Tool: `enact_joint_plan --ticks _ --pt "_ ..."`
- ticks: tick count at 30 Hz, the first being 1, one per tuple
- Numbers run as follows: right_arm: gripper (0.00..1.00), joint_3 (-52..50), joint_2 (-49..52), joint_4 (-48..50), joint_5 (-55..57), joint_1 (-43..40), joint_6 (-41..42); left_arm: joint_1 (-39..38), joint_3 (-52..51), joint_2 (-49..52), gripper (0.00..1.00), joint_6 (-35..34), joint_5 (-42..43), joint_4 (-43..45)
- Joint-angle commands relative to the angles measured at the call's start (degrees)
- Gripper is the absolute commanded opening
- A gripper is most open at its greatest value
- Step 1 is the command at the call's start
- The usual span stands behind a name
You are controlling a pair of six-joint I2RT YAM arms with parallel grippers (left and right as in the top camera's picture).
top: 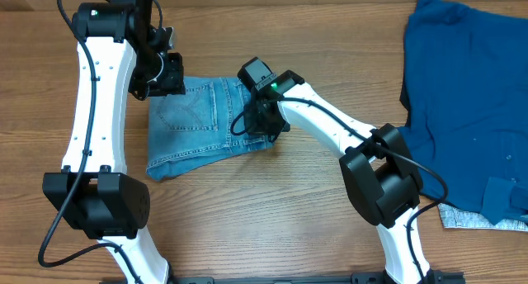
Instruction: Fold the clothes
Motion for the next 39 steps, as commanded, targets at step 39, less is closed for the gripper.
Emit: enact_joint_plan --ticks 39 --pt "0.38 14.4 0.8 -1.5 -8.5 3.6 -22.8 8.6 1.7 -1.8 0.79 -6.8 -11.1 2.7"
